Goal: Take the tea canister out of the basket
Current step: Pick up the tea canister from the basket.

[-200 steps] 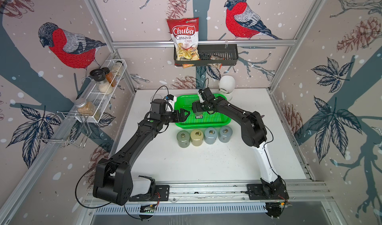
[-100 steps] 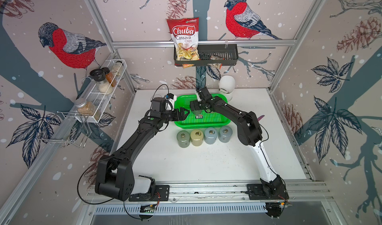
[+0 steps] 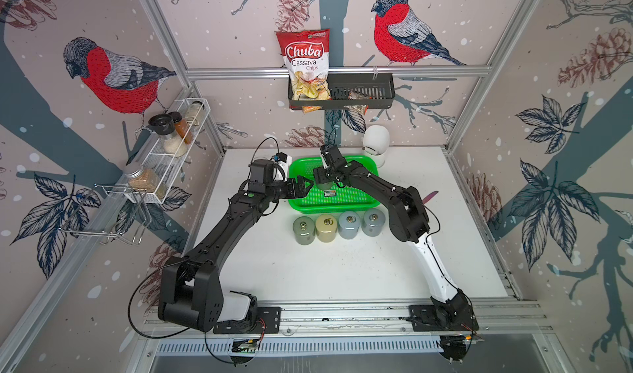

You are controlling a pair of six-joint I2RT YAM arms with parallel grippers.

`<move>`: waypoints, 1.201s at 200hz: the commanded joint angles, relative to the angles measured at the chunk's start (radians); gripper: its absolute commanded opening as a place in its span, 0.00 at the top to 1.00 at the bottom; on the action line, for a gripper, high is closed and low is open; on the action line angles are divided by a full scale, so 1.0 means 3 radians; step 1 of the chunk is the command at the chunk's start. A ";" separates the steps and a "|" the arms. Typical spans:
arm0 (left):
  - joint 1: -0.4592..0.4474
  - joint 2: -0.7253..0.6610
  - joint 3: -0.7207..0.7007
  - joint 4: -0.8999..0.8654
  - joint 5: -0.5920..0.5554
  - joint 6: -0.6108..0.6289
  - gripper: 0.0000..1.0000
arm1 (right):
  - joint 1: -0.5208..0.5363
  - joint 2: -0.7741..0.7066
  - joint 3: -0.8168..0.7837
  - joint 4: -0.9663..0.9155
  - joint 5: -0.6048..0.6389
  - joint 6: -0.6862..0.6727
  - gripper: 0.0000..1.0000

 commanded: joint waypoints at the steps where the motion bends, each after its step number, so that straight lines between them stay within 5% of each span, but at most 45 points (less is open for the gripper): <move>1: 0.0009 -0.0052 0.0023 0.0028 0.0052 0.0057 0.06 | 0.0018 -0.0021 0.0020 0.0028 0.0027 -0.0032 0.27; 99: 0.0012 -0.0272 -0.0149 0.0092 0.0038 -0.0033 0.06 | 0.0263 -0.0497 -0.0265 0.0112 0.0004 -0.0270 0.72; 127: 0.0013 -0.0374 -0.0174 0.0169 0.0072 -0.0107 0.06 | 0.0301 -0.0778 -0.0523 0.0229 -0.0051 -0.0268 1.00; 240: -0.0036 -0.0645 -0.0103 0.0187 0.0332 -0.0280 0.08 | 0.0482 -0.2204 -0.1560 0.0421 -0.0059 -0.0501 1.00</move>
